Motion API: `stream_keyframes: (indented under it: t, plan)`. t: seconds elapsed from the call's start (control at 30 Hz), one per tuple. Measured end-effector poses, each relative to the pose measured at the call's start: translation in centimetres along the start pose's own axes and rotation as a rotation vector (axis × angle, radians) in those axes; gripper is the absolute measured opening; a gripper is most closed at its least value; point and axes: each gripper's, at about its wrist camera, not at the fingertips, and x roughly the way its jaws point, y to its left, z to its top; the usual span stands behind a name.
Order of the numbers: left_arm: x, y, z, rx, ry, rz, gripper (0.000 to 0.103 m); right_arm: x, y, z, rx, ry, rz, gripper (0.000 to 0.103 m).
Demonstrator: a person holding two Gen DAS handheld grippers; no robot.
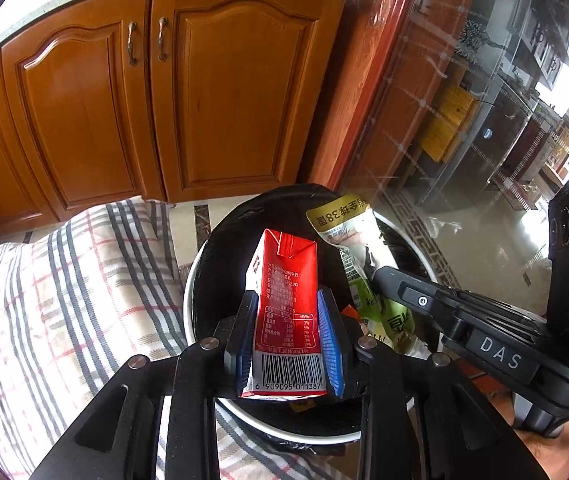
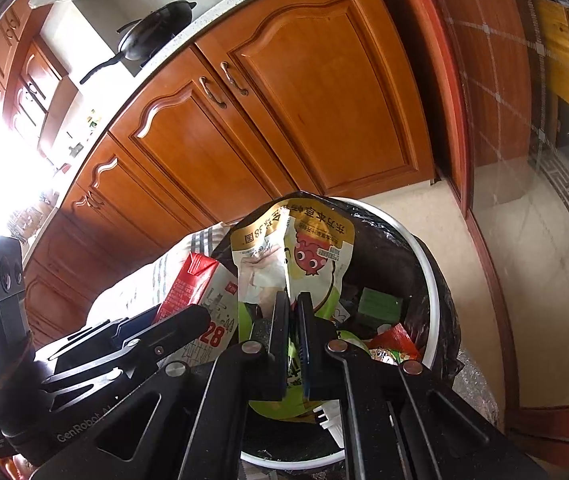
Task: Collect trash
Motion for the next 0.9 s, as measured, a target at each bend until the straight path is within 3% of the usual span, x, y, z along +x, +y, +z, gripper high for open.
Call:
stream_keyframes:
  t: [0.5, 0.63, 0.73, 0.9]
  plan:
    - [0.9, -0.1, 0.2, -0.006, 0.03, 0.004, 0.029, 0.6, -0.1, 0.0, 0.016, 0.008, -0.027, 0.005]
    - [0.8, 0.0, 0.2, -0.014, 0.042, -0.01, 0.032, 0.4, -0.5, 0.2, 0.042, 0.005, -0.012, 0.012]
    - [-0.2, -0.1, 0.0, -0.01, 0.023, -0.01, 0.048, -0.3, -0.4, 0.2, 0.045, -0.011, -0.001, 0.025]
    - [-2.4, 0.3, -1.2, -0.016, -0.022, -0.011, 0.049, -2.0, 0.1, -0.4, 0.047, -0.051, 0.022, 0.031]
